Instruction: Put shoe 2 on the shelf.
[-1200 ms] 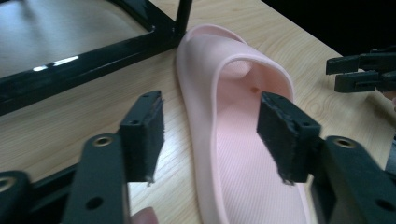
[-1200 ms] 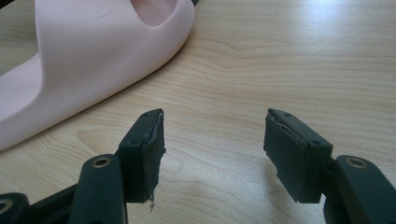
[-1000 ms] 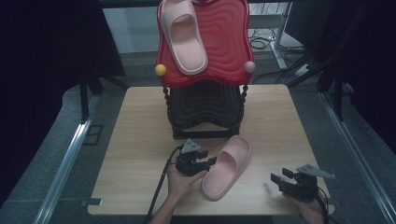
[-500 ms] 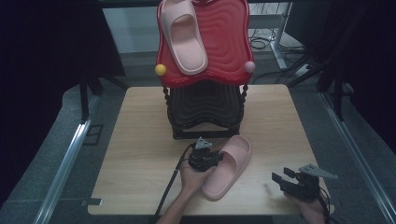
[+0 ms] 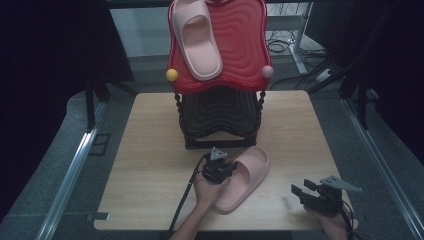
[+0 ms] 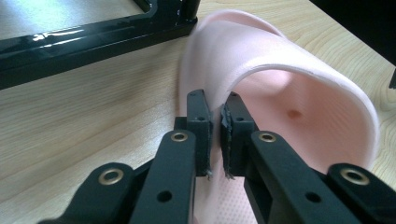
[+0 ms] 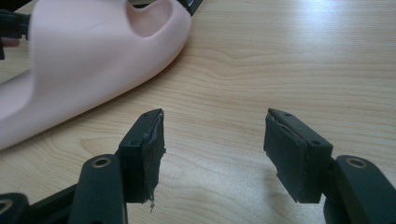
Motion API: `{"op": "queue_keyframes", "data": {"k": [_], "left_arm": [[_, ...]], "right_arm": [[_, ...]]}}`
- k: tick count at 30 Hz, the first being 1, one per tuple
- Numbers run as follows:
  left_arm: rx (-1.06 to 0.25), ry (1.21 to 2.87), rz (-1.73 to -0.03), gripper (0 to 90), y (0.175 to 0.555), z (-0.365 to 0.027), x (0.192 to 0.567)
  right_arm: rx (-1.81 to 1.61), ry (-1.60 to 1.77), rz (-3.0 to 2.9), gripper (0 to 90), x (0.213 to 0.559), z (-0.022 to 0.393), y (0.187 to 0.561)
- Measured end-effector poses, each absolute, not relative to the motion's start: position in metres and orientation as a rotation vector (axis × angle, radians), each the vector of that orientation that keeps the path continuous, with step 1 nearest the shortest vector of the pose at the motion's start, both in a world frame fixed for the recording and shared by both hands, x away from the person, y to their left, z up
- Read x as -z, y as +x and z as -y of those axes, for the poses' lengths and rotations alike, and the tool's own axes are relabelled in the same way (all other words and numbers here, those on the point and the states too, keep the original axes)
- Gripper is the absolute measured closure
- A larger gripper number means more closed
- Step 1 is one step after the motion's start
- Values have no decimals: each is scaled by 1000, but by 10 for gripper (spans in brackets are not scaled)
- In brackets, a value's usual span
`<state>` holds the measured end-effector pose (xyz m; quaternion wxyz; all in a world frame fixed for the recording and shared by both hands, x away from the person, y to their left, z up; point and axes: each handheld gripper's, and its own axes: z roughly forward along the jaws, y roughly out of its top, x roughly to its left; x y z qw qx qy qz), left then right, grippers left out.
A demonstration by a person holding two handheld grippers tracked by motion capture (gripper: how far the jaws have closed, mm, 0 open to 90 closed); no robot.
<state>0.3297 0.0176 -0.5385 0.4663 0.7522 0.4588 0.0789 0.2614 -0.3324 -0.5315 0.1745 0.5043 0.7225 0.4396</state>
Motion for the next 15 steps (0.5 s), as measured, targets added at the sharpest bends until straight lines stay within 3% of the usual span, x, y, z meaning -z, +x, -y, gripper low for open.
{"op": "queue_keyframes", "data": {"k": [15], "left_arm": [[-190,1687,-1132,847,300,-65,526]], "right_arm": [[-1250,1440,-2017,381,528,334,259]]}}
